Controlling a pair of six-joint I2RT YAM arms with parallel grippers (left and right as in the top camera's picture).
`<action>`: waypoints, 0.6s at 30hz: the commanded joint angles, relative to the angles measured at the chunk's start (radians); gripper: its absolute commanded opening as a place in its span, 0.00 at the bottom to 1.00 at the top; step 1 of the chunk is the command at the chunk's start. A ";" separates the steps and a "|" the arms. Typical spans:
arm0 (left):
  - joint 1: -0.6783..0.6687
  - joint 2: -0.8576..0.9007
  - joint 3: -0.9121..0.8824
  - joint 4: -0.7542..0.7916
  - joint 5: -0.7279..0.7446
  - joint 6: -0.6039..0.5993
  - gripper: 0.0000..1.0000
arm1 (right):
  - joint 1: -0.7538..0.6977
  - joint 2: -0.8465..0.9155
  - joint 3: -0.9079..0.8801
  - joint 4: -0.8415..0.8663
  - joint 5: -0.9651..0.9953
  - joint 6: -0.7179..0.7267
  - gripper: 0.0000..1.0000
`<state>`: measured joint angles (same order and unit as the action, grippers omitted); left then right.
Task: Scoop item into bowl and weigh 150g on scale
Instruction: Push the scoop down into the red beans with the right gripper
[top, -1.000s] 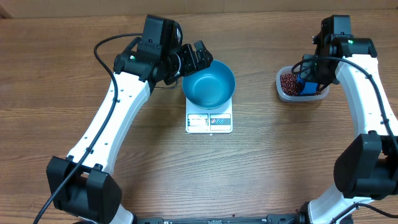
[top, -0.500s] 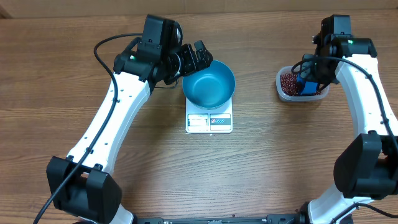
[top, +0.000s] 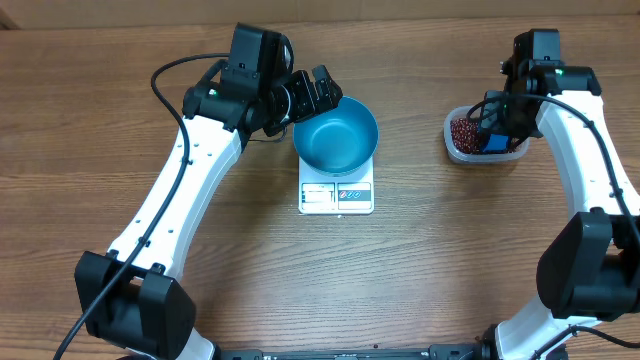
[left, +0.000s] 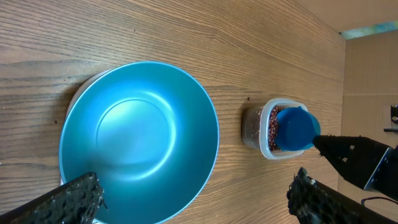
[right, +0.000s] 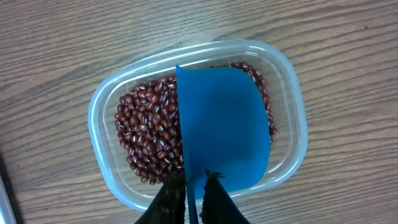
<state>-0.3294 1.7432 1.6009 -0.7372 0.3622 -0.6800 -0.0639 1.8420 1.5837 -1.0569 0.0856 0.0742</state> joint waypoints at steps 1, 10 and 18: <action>0.002 -0.022 0.021 0.000 -0.008 0.015 0.99 | 0.001 0.007 -0.005 0.012 0.010 -0.001 0.12; 0.002 -0.022 0.021 0.000 -0.008 0.015 1.00 | 0.001 0.007 -0.005 0.043 0.011 -0.001 0.28; 0.002 -0.022 0.021 0.000 -0.008 0.015 1.00 | 0.001 0.007 -0.005 0.058 0.011 -0.001 0.26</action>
<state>-0.3294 1.7432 1.6009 -0.7372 0.3622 -0.6800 -0.0635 1.8423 1.5833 -1.0065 0.0864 0.0738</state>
